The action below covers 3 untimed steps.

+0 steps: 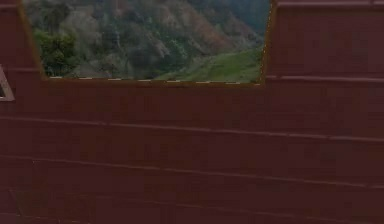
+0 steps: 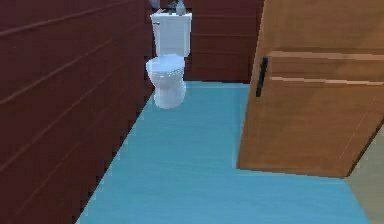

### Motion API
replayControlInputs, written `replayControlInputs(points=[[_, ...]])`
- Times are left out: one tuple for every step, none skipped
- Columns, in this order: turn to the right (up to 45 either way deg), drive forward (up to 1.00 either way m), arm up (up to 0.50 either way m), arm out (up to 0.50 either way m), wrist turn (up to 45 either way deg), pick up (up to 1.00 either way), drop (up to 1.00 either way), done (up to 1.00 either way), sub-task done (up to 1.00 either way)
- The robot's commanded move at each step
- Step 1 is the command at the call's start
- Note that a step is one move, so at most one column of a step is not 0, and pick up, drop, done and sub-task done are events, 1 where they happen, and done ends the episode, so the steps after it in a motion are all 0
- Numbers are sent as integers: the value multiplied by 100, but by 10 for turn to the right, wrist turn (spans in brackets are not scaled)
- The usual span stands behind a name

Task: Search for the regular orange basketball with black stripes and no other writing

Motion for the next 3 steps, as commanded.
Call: replayControlInputs(points=[[-450,0,0,0,0,0,0,0,0],[-360,0,0,0,0,0,0,0,0],[0,70,0,0,0,0,0,0,0]])
